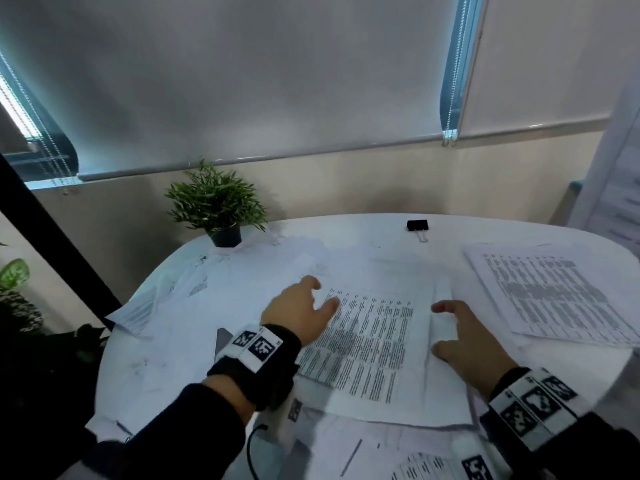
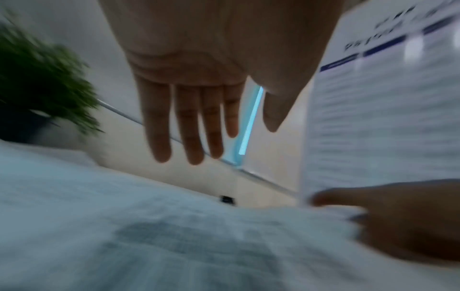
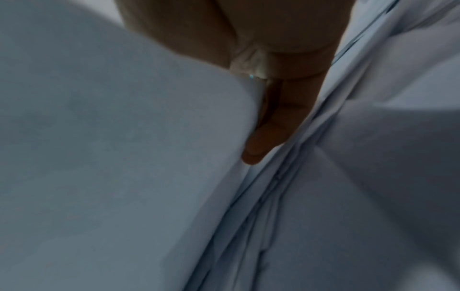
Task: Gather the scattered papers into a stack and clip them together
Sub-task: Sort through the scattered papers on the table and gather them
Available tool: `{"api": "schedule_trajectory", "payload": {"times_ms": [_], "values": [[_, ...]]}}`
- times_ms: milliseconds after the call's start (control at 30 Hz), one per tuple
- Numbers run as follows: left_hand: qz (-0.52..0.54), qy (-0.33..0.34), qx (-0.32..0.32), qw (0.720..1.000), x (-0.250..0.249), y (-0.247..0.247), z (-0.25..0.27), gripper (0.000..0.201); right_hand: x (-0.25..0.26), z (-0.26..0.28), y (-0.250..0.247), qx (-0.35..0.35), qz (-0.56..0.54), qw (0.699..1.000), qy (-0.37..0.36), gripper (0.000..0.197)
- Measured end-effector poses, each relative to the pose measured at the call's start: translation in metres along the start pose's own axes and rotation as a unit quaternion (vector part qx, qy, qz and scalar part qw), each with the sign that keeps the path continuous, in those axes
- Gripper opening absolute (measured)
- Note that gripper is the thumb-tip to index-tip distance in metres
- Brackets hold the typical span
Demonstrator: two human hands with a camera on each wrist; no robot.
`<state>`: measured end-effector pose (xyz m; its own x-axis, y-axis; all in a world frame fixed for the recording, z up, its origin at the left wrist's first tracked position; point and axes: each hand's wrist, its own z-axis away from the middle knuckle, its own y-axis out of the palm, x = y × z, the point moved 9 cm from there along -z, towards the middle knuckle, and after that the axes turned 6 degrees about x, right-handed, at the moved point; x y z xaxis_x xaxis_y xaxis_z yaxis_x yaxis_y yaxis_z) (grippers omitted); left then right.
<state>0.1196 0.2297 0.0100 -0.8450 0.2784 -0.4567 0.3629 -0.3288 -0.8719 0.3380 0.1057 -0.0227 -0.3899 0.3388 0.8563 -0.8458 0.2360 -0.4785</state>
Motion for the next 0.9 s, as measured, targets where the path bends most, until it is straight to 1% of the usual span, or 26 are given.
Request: {"api": "schedule_trajectory", "payload": {"times_ms": [33,67,100,167,233,300,367,433,467,500,567,633,700,733,767,833,900], "values": [[-0.054,-0.057,0.039,0.996,0.019,0.006,-0.008,0.064,-0.004,0.002,-0.004,-0.005,-0.017,1.0,-0.014,0.05],[-0.087,-0.093,0.08,0.989,0.032,0.013,-0.011,0.072,-0.004,0.004,-0.006,-0.008,-0.034,0.999,-0.032,0.05],[-0.1,-0.107,0.112,0.983,0.037,0.02,-0.012,0.073,-0.005,0.006,-0.006,-0.009,-0.05,0.998,-0.048,0.05],[-0.091,-0.097,0.145,0.98,0.032,0.031,-0.01,0.064,-0.007,0.008,-0.005,-0.004,-0.065,0.996,-0.068,0.05],[-0.05,-0.079,0.156,0.983,0.024,0.04,-0.009,0.051,-0.013,0.008,0.0,0.004,-0.093,0.993,-0.067,0.047],[-0.015,-0.068,0.152,0.986,0.021,0.045,-0.011,0.046,-0.019,0.006,0.004,-0.003,-0.141,0.989,-0.048,0.042],[0.003,-0.065,0.157,0.985,0.021,0.053,-0.011,0.036,-0.024,0.005,0.003,-0.017,-0.231,0.973,-0.008,0.03],[0.016,-0.062,0.15,0.987,0.021,0.056,-0.01,0.045,-0.024,0.007,0.005,-0.011,-0.314,0.949,0.018,0.022],[0.018,-0.054,0.142,0.988,0.02,0.055,-0.01,0.047,-0.024,0.009,0.005,-0.004,-0.298,0.955,0.007,0.014],[0.018,-0.044,0.135,0.99,0.02,0.053,-0.011,0.045,-0.024,0.011,-0.001,-0.017,-0.252,0.968,0.002,0.002],[0.015,-0.043,0.112,0.993,0.027,0.042,-0.017,0.046,-0.034,0.013,-0.018,-0.056,-0.168,0.984,-0.015,0.026],[-0.014,-0.065,0.063,0.996,0.042,0.017,-0.026,0.055,-0.039,0.023,-0.041,-0.095,-0.099,0.99,-0.025,0.032],[-0.07,-0.107,0.008,0.992,0.066,-0.012,-0.038,0.071,-0.049,0.031,-0.067,-0.132,-0.042,0.99,-0.017,0.036],[-0.093,-0.133,0.002,0.987,0.078,-0.022,-0.043,0.081,-0.056,0.034,-0.076,-0.135,-0.022,0.991,-0.01,0.039],[-0.106,-0.159,0.011,0.981,0.09,-0.027,-0.049,0.09,-0.065,0.034,-0.081,-0.132,-0.017,0.991,-0.004,0.043],[-0.12,-0.21,0.058,0.969,0.112,-0.025,-0.058,0.105,-0.086,0.031,-0.082,-0.113,-0.025,0.993,0.016,0.049],[-0.148,-0.24,0.094,0.955,0.124,-0.015,-0.061,0.112,-0.097,0.028,-0.081,-0.103,-0.059,0.993,0.023,0.047]]}}
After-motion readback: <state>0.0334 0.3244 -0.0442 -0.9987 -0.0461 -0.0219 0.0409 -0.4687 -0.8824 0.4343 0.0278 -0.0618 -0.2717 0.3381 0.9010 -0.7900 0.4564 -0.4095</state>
